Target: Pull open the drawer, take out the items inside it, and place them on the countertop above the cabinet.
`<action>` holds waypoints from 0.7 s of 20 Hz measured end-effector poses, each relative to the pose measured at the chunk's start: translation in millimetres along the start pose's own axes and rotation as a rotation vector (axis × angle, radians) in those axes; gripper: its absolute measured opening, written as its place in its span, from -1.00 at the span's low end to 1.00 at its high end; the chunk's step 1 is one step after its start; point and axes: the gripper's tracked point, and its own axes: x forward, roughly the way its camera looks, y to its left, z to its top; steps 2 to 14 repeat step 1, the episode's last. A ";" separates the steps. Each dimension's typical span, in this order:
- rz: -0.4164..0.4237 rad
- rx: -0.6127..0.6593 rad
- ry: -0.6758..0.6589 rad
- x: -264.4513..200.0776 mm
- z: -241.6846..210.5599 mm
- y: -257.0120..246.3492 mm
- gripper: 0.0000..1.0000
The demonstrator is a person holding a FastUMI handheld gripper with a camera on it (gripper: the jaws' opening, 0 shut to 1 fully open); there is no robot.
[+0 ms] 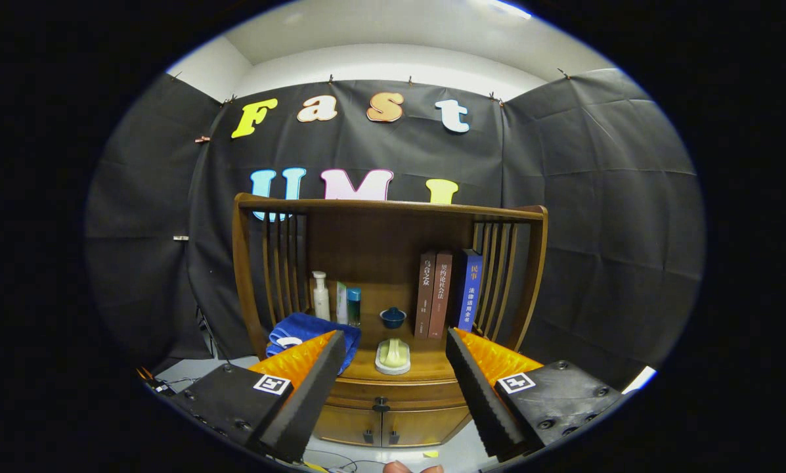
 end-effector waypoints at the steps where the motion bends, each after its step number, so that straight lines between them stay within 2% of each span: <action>1: 0.002 0.000 0.000 -0.5 -0.2 1.3 0.98; 14: 0.002 0.000 0.000 -0.5 -0.2 1.3 0.98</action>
